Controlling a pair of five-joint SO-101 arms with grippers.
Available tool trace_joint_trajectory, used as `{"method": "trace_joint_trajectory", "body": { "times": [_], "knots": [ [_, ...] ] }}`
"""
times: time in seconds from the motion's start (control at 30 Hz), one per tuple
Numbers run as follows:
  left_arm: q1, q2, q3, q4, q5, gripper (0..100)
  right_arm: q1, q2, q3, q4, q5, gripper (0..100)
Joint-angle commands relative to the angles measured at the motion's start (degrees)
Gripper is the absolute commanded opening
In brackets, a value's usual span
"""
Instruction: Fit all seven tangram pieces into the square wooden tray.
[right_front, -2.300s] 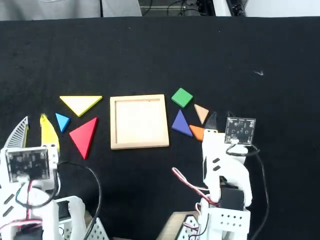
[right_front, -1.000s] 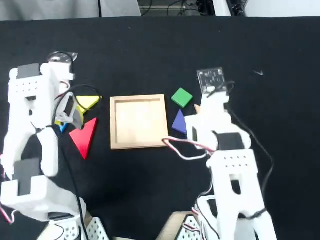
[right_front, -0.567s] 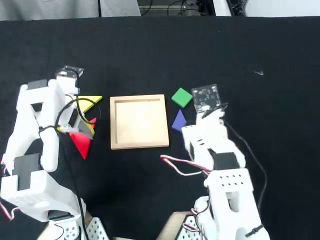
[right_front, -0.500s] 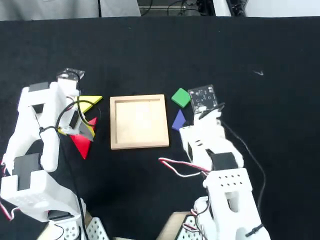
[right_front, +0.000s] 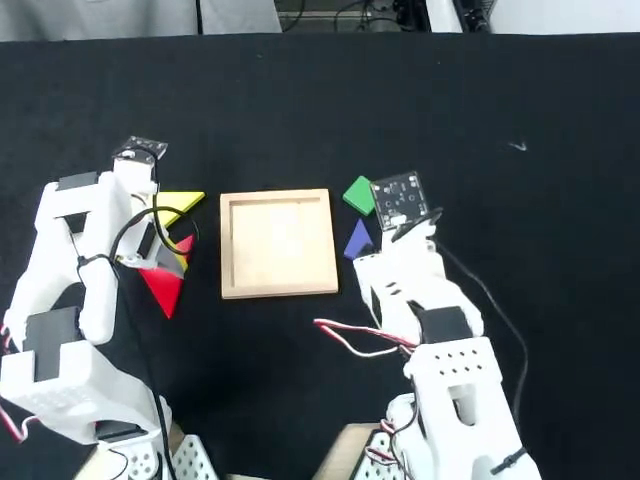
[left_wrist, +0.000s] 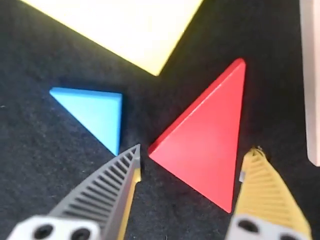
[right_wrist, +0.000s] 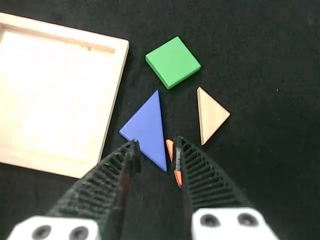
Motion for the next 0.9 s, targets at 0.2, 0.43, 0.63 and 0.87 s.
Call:
{"method": "trace_joint_trajectory", "body": {
  "times": [0.2,0.43,0.63,0.87],
  "knots": [
    [-2.4,-0.1,-2.5,-0.7,-1.8,31,-0.9,-1.0,-0.4,-1.2,0.7,12.4],
    [-2.5,-0.1,-2.2,-0.7,-3.3,31,-0.9,-1.0,-0.3,-1.2,0.7,12.4],
    [-1.5,3.2,-3.2,-0.7,-3.7,31,-0.9,-1.0,-0.3,-1.2,0.7,12.4],
    [-1.5,13.6,-14.8,6.7,-3.3,31,-0.9,-1.0,-0.3,-1.2,0.7,12.4]
  ]
}}
